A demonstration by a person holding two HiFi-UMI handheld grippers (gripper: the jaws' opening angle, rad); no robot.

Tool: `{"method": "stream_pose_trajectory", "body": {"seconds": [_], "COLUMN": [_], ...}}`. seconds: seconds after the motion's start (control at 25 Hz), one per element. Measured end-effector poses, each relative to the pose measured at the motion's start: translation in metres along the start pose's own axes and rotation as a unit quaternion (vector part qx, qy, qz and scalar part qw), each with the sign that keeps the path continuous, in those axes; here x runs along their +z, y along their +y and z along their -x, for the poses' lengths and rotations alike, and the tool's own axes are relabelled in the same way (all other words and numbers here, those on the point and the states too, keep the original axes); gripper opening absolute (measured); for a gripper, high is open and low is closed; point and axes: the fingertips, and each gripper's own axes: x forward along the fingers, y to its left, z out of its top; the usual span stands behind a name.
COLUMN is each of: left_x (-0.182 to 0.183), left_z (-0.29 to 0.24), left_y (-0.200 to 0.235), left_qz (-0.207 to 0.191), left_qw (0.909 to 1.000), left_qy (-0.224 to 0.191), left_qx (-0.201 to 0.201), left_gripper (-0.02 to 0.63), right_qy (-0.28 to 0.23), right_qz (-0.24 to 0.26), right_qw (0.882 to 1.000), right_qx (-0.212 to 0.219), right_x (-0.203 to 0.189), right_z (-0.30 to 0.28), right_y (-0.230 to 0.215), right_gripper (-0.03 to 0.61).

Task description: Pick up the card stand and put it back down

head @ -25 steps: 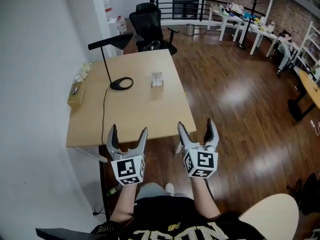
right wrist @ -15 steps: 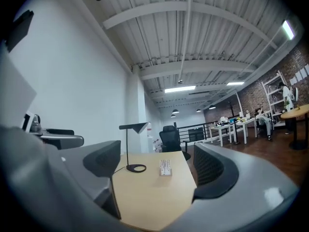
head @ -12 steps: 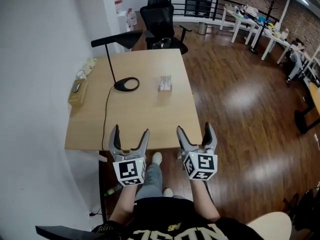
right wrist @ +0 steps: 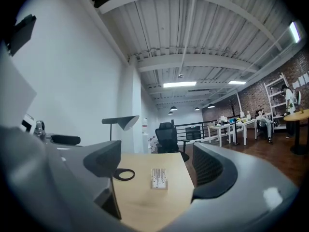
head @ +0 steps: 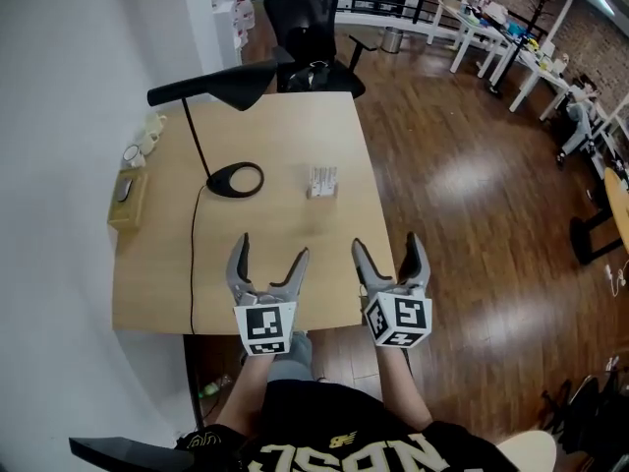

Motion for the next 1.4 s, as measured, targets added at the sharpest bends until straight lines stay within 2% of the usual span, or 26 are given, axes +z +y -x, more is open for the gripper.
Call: {"method": "stream_pose_trajectory", "body": {"seconds": [0.2, 0.36, 0.52, 0.72, 0.84, 1.04, 1.24, 1.4], "left_x": [0.013, 0.012, 0.006, 0.017, 0.014, -0.003, -0.039, -0.091], "left_z": [-0.062, -0.1, -0.126, -0.142, -0.15, -0.158, -0.17, -0.171], "left_y": [0.037, 0.058, 0.059, 0.06, 0.058, 0.046, 0.03, 0.023], "left_qz": [-0.005, 0.006, 0.023, 0.009, -0.001, 0.011, 0.023, 0.019], "left_qw": [1.0, 0.9998, 0.9987, 0.9993, 0.9992, 0.998, 0.9947, 0.9838], "left_qy": [0.0, 0.005, 0.021, 0.016, 0.023, 0.042, 0.075, 0.129], "left_qx": [-0.005, -0.016, -0.041, -0.031, -0.033, -0.045, -0.066, -0.123], "left_gripper": [0.472, 0.472, 0.472, 0.459, 0.459, 0.459, 0.459, 0.462], "right_qy": [-0.012, -0.01, 0.009, 0.009, 0.018, 0.047, 0.099, 0.139], "right_qz": [0.006, 0.012, 0.017, 0.022, 0.007, 0.025, 0.023, 0.021], "right_qw": [1.0, 1.0, 1.0, 0.999, 0.999, 0.997, 0.993, 0.988], "right_qx": [0.004, -0.001, 0.006, 0.03, 0.045, 0.059, 0.058, 0.057], "right_x": [0.025, 0.03, 0.019, 0.017, 0.009, -0.01, -0.055, -0.094], "right_z": [-0.083, -0.117, -0.135, -0.151, -0.158, -0.162, -0.154, -0.145], "right_y": [0.0, -0.002, -0.009, -0.014, -0.012, -0.016, -0.035, -0.049], "right_gripper": [0.462, 0.462, 0.454, 0.453, 0.453, 0.453, 0.453, 0.453]}}
